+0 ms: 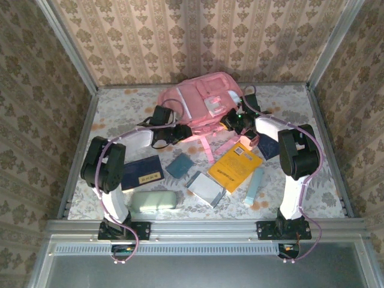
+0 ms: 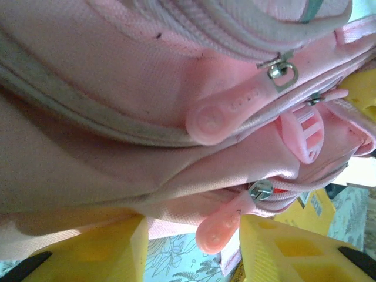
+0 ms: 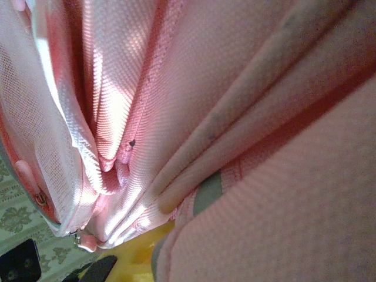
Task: Pack the student bag
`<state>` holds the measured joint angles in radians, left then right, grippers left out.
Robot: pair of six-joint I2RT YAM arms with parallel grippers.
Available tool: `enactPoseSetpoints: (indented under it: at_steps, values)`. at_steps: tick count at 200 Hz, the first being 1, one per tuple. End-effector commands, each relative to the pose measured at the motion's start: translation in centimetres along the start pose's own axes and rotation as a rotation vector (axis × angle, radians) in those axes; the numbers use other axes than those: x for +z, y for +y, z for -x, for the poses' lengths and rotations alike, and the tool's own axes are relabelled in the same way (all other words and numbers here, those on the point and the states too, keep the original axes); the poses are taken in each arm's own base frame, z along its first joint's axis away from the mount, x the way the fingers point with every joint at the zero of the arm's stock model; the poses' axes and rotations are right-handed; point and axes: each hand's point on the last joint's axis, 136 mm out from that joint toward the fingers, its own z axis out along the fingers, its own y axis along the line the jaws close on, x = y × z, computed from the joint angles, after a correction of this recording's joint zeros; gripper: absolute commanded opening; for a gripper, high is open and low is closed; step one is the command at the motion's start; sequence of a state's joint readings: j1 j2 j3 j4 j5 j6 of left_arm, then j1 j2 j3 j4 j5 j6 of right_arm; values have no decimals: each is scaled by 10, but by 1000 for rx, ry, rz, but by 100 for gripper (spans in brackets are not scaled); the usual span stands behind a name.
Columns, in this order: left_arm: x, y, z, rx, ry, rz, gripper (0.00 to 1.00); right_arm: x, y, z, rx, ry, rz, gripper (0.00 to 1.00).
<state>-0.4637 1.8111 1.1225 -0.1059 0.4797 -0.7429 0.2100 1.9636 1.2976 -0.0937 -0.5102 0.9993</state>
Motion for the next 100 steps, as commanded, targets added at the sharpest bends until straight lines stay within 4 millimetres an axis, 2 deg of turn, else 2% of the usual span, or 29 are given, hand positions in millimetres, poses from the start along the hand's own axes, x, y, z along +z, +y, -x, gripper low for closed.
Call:
enactPoseSetpoints:
  at_steps: [1,29,74,100]
  values:
    - [10,-13,5,-38,-9,-105,43,-6,37,5,-65,-11,146,8]
    - [14,-22,7,-57,-11,-179,36,-3,33,1,-67,-3,143,7]
    - [16,-26,7,-60,-11,-219,34,0,31,1,-61,2,140,7]
    - [20,-27,3,-59,-2,-221,37,1,32,0,-60,6,142,7]
